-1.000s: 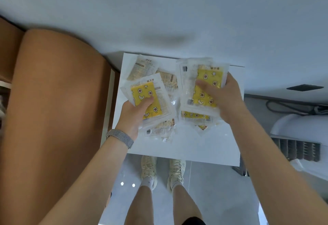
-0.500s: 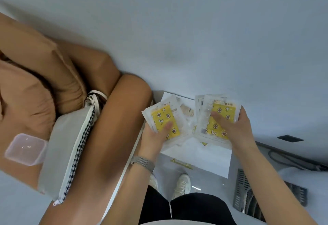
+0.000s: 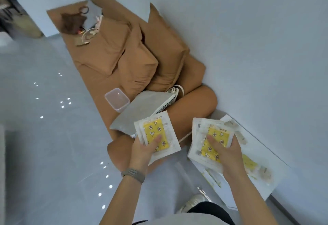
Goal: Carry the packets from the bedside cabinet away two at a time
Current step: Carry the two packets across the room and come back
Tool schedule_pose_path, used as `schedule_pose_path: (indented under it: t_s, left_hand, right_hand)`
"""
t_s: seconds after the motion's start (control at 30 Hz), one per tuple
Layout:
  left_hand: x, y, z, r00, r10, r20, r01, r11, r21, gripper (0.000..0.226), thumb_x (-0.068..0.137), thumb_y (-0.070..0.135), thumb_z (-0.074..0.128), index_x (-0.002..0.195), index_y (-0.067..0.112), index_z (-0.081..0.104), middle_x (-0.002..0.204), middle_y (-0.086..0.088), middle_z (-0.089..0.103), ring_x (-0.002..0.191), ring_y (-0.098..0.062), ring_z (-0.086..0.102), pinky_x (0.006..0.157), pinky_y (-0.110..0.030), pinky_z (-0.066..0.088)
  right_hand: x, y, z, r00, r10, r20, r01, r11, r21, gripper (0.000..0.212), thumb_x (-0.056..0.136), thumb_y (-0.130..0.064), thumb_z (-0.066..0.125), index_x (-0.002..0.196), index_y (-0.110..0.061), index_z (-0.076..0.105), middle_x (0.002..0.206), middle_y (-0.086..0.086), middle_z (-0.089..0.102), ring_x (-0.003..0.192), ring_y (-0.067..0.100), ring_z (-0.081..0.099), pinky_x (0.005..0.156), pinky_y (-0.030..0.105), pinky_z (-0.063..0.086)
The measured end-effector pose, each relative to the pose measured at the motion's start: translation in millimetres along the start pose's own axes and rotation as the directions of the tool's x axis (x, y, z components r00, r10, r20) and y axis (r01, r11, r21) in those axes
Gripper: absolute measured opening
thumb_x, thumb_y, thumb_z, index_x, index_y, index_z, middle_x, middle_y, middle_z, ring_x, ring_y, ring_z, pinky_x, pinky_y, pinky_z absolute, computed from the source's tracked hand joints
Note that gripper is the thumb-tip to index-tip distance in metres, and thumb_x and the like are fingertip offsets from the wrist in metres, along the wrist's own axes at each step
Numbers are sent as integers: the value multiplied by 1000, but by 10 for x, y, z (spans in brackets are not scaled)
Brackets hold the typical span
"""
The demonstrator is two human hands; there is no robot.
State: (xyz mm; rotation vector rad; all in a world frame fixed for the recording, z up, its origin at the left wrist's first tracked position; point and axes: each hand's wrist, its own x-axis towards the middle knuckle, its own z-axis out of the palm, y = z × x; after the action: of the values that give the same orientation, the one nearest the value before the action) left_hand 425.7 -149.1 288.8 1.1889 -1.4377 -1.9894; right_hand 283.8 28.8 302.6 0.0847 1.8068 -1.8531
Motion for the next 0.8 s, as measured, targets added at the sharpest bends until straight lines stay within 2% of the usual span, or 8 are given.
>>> schedule_pose_path:
  t_s: [0.07,0.17,0.23,0.33,0.43,0.57,0.8]
  left_hand:
    - [-221,9,-496,995,1,-104,-5,999,-33,41,79,18,78,117,19,65,104,4,75,96,-17,72,84,-38,58]
    - [-613,1,-1210,965,9,-263,-41,993,-115,38,78,19,79,114,22,65,101,6,75,89,-13,73,75,-32,59]
    - [-879,-2,-1610,932,16,-363,-82,983,-166,31,80,18,77,108,23,66,99,7,75,88,-13,73,71,-28,59]
    - [-1189,-12,-2133,879,1,-477,-119,969,-216,34,79,20,78,111,20,67,102,2,75,93,-18,72,79,-37,60]
    - [-1414,-32,-2585,828,-3,-561,-164,955,-247,29,79,21,78,106,22,67,100,3,75,91,-17,72,80,-36,59]
    - [-1627,-53,-3126,753,-1,-658,-215,945,-248,23,81,21,77,101,23,67,93,8,74,76,-4,72,62,-19,54]
    - [-1432,11,-3930,635,-66,-770,-231,935,-271,29,82,19,76,109,16,65,90,6,71,65,2,67,49,-11,49]
  right_hand:
    - [-220,34,306,998,-20,60,20,1000,-11,41,75,-17,82,109,-24,62,102,-1,74,95,21,71,87,47,57]
    - [-600,154,810,982,-26,185,36,998,-55,45,73,-18,84,112,-23,62,103,0,74,95,23,71,86,52,56]
    - [-877,266,1165,959,-6,284,34,995,-93,40,74,-16,83,107,-27,62,101,0,74,92,23,72,81,47,58]
    - [-1280,434,1683,907,15,420,49,989,-142,35,76,-12,81,100,-27,61,97,0,74,83,16,72,69,35,59]
    - [-1585,562,2130,844,51,534,63,979,-193,36,75,-9,81,102,-23,62,93,-1,74,82,16,73,66,33,59]
    - [-1777,690,2711,774,101,625,85,962,-260,35,75,-12,81,103,-19,62,95,3,73,84,20,71,68,34,58]
    - [-1749,952,3872,678,172,714,90,945,-313,36,77,-15,81,106,-24,61,100,0,74,90,21,72,79,42,58]
